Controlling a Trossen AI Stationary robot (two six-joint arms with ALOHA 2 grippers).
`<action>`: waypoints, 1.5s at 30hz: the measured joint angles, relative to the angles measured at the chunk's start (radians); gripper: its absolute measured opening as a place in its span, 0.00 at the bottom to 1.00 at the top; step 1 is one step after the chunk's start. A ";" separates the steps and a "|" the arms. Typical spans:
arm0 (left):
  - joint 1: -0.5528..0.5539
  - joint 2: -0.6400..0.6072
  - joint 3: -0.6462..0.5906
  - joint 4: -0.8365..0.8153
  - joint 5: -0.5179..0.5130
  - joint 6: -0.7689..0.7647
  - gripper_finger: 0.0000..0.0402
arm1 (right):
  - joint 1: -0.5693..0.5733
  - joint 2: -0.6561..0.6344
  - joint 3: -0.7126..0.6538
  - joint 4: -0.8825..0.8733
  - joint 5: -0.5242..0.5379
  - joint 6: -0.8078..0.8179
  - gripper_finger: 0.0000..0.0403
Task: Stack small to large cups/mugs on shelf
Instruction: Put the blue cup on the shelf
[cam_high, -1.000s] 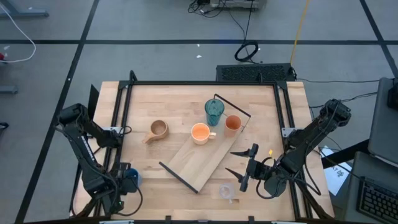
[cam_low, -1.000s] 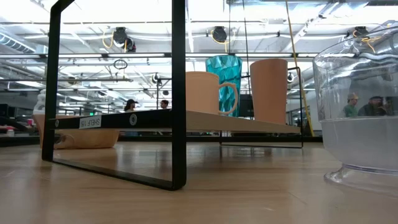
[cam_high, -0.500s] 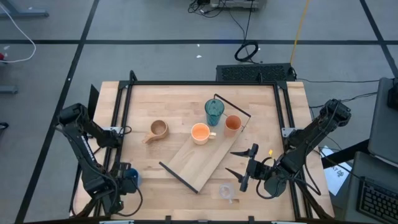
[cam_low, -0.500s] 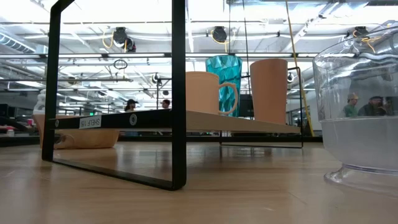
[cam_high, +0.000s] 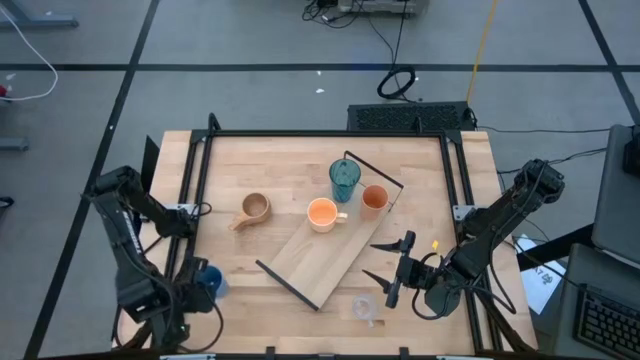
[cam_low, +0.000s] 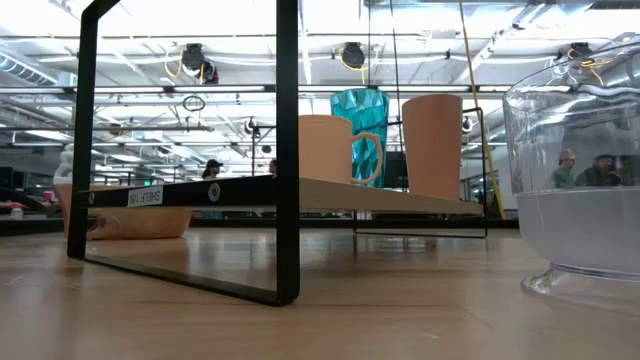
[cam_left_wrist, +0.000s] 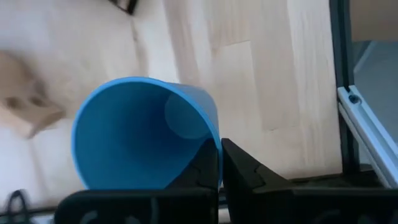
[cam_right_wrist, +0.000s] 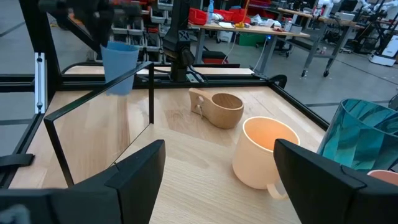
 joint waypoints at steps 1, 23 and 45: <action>0.000 0.000 0.019 -0.023 -0.005 0.006 0.01 | 0.000 0.000 0.000 0.000 0.000 0.000 0.73; 0.153 -0.006 0.545 -0.227 -0.077 0.626 0.01 | 0.000 0.000 0.000 0.000 -0.001 0.008 0.73; 0.511 -0.002 0.733 -0.215 -0.197 1.153 0.01 | -0.005 0.000 -0.001 0.020 -0.001 0.061 0.73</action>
